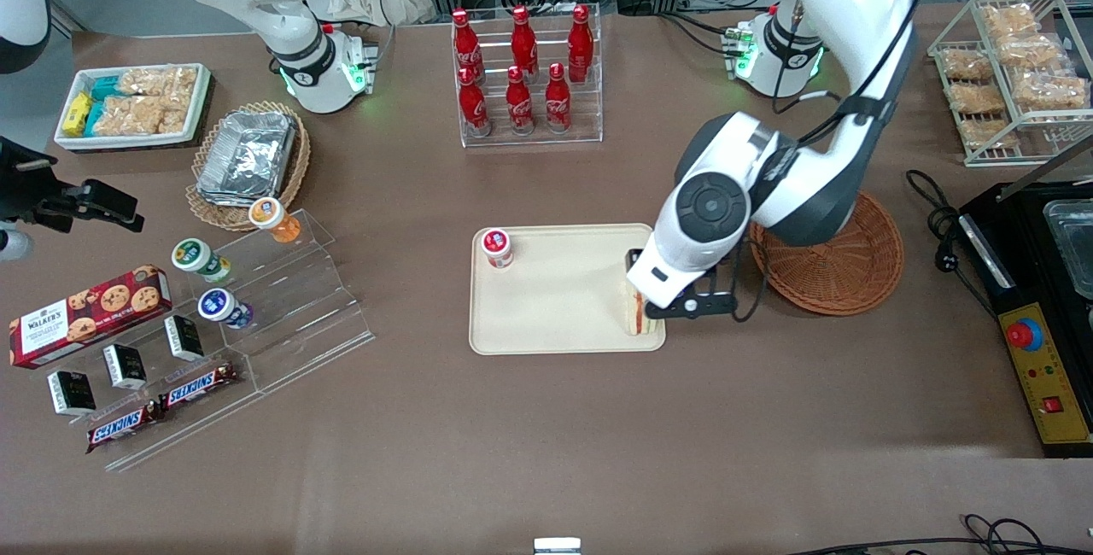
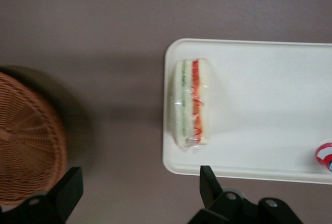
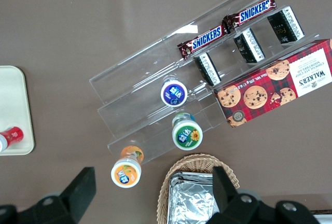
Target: Place sandwich from basket to tray
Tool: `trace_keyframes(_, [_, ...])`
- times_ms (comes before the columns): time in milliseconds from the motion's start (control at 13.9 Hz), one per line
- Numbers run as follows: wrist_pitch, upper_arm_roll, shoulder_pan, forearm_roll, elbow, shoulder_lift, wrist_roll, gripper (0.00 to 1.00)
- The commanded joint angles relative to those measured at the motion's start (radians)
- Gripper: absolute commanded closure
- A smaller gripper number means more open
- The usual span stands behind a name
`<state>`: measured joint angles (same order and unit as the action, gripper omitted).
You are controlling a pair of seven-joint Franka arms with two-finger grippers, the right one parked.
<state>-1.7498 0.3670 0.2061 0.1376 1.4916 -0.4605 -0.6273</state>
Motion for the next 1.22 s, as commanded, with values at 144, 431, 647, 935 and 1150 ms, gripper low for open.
trace_keyframes(144, [0.065, 0.001, -0.135, 0.013, 0.033, 0.106, 0.190, 0.00])
trace_keyframes(431, [0.127, -0.025, -0.237, 0.013, 0.047, 0.181, 0.349, 0.00])
trace_keyframes(647, [0.141, -0.130, -0.228, -0.003, 0.079, 0.250, 0.409, 0.00])
trace_keyframes(935, [0.135, -0.264, -0.226, -0.054, 0.116, 0.313, 0.506, 0.00])
trace_keyframes(1150, [0.133, -0.336, -0.225, -0.093, 0.136, 0.338, 0.626, 0.00])
